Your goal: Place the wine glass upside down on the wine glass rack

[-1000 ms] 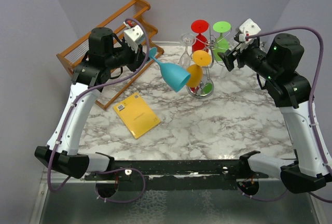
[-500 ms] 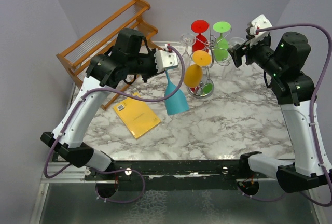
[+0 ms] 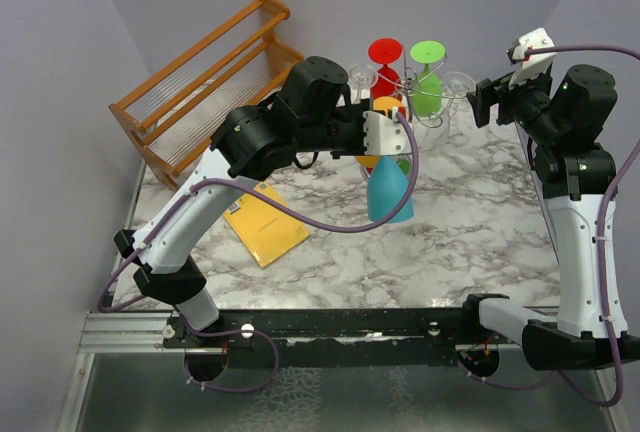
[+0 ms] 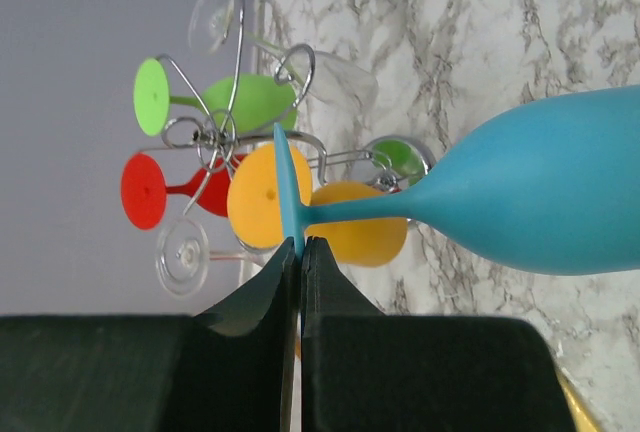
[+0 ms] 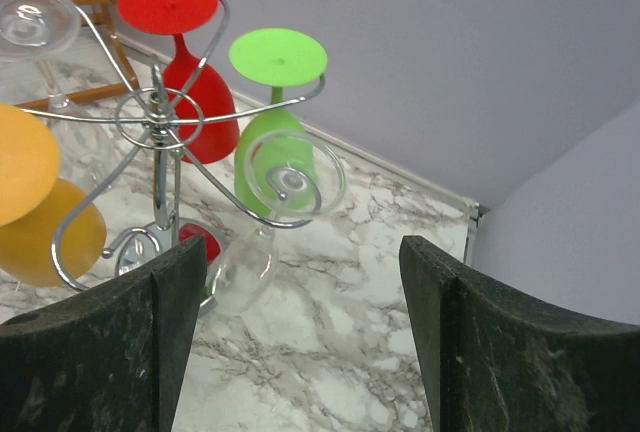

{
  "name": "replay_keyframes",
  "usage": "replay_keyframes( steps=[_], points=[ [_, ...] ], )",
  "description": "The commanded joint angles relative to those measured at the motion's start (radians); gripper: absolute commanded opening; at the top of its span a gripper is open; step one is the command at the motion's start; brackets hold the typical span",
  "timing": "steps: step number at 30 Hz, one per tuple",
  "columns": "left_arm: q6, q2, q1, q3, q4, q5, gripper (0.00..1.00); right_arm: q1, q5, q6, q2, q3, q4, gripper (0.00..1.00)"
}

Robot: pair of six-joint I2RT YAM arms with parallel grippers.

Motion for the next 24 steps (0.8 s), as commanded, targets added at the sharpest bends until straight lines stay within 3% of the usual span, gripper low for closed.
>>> replay_keyframes(
  steps=[1,13,24],
  points=[
    [0.012,0.080,-0.075,0.083,0.119,-0.172,0.00,-0.055,-0.004,0.070,-0.027,-0.032,0.062,0.79],
    [0.001,0.239,-0.128,0.106,0.414,-0.346,0.00,-0.101,0.105,0.125,-0.010,-0.039,0.096,1.00],
    [0.018,0.337,-0.127,0.123,0.521,-0.395,0.01,-0.106,0.259,0.175,0.003,-0.037,0.131,1.00]
  ],
)
